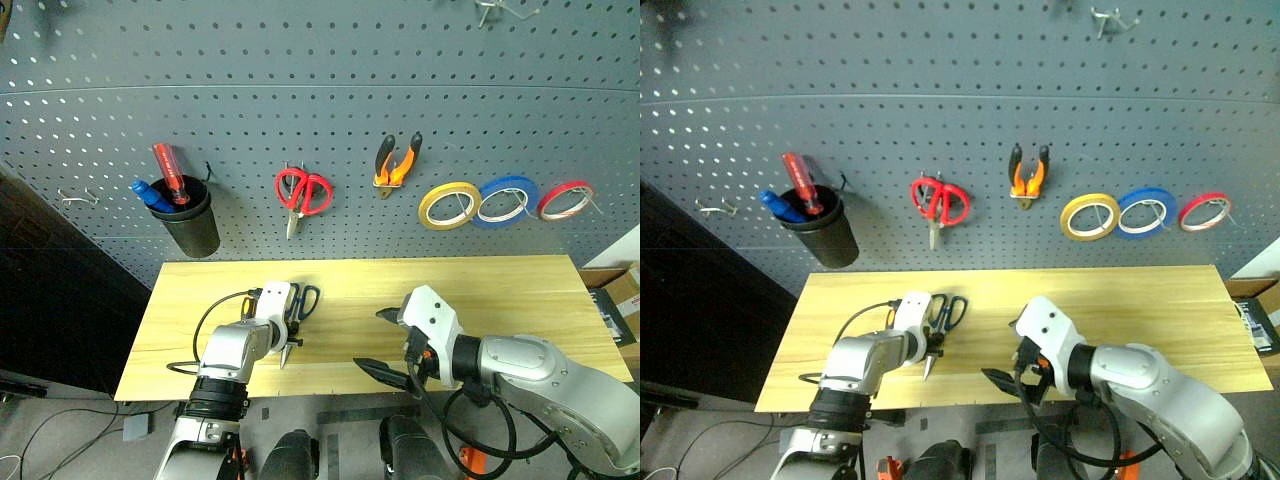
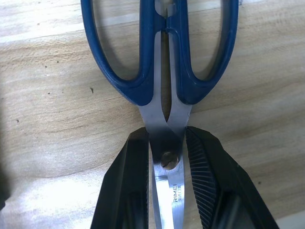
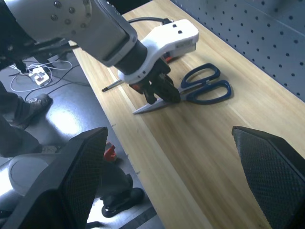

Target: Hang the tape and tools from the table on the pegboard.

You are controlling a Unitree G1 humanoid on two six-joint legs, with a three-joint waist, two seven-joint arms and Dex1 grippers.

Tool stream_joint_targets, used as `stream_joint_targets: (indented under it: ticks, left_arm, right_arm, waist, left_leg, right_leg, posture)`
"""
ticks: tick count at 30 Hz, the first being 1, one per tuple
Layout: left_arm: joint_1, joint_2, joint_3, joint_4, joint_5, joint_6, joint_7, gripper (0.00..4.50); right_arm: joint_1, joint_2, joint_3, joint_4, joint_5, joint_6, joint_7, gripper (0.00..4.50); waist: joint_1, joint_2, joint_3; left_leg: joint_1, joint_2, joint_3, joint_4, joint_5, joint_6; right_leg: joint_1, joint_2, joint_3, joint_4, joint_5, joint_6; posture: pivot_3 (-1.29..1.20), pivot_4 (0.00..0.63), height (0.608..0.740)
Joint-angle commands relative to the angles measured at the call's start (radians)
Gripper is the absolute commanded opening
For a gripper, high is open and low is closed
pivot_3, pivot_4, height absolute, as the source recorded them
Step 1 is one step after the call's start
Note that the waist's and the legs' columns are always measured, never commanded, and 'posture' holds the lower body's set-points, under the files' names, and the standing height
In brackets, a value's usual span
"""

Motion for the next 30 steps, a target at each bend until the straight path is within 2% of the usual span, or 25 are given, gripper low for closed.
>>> stream_joint_targets:
  ticks: [1, 4, 5, 8, 11, 17, 22, 30]
  left_arm:
    - [0.052, 0.074, -0.046, -0.055, 0.015, -0.159, -0.088, 0.85]
    - [0.119, 0.16, -0.082, -0.137, 0.034, -0.338, -0.172, 0.85]
    - [0.146, 0.182, -0.083, -0.164, 0.035, -0.396, -0.193, 0.76]
    - [0.247, 0.245, -0.066, -0.258, 0.035, -0.547, -0.244, 0.11]
    - [0.352, 0.289, -0.032, -0.353, 0.028, -0.697, -0.278, 0.03]
    - [0.448, 0.306, 0.043, -0.461, 0.014, -0.906, -0.292, 0.03]
    - [0.435, 0.303, 0.128, -0.546, -0.021, -1.04, -0.297, 0.03]
    - [0.35, 0.267, 0.139, -0.571, -0.047, -1.048, -0.274, 0.02]
  right_arm:
    - [0.011, -0.004, -0.023, -0.034, -0.016, -0.042, -0.012, 4.5]
    - [0.028, -0.011, -0.046, -0.05, -0.021, -0.067, -0.017, 4.5]
    - [0.034, -0.013, -0.055, -0.055, -0.019, -0.074, -0.017, 4.5]
    - [0.055, -0.023, -0.072, -0.071, -0.037, -0.119, -0.014, 4.5]
    - [0.074, -0.039, -0.075, -0.075, -0.077, -0.191, -0.006, 4.5]
    - [0.101, -0.06, -0.12, -0.069, -0.059, -0.251, 0.044, 4.5]
    - [0.085, -0.06, -0.17, -0.065, -0.041, -0.285, 0.066, 4.5]
    - [0.04, -0.075, -0.18, -0.021, -0.047, -0.313, 0.088, 4.5]
  waist:
    - [-0.002, 0.0, 0.0]
    - [-0.008, 0.0, 0.0]
    - [-0.008, 0.0, 0.0]
    - [-0.004, 0.0, 0.0]
    - [-0.002, 0.0, 0.0]
    - [0.007, -0.001, 0.0]
    - [0.006, -0.001, -0.001]
    - [0.007, -0.003, -0.003]
  left_leg:
    - [0.0, 0.0, 0.0, 0.0, 0.0, 0.0]
    - [-0.001, 0.001, 0.0, -0.001, 0.0, 0.0]
    - [-0.002, 0.001, 0.0, -0.001, 0.0, -0.001]
    - [-0.002, 0.001, 0.0, -0.001, 0.0, -0.001]
    - [-0.002, 0.001, 0.001, -0.002, 0.0, 0.0]
    - [-0.002, 0.001, 0.0, -0.001, 0.0, 0.0]
    - [-0.002, 0.001, 0.001, -0.001, 0.0, 0.0]
    - [-0.002, 0.0, 0.001, -0.001, 0.0, 0.0]
  right_leg:
    - [0.0, 0.0, 0.0, 0.0, 0.0, 0.0]
    - [-0.003, 0.0, 0.001, 0.0, 0.0, 0.0]
    - [-0.003, -0.001, 0.001, -0.001, 0.0, 0.0]
    - [-0.003, -0.002, 0.001, -0.001, 0.0, 0.0]
    - [-0.003, -0.003, 0.002, -0.002, 0.0, 0.0]
    - [-0.001, -0.004, 0.001, -0.002, 0.0, 0.0]
    - [-0.001, -0.003, -0.002, -0.002, 0.0, 0.0]
    - [-0.001, -0.001, -0.002, -0.001, 0.0, 0.0]
  posture:
    - [-0.12, 0.209, 0.74]
    - [-0.11, 0.206, 0.74]
    - [-0.11, 0.205, 0.74]
    - [-0.1, 0.202, 0.74]
    - [-0.08, 0.196, 0.74]
    - [-0.06, 0.184, 0.74]
    - [-0.04, 0.171, 0.74]
    - [-0.02, 0.151, 0.74]
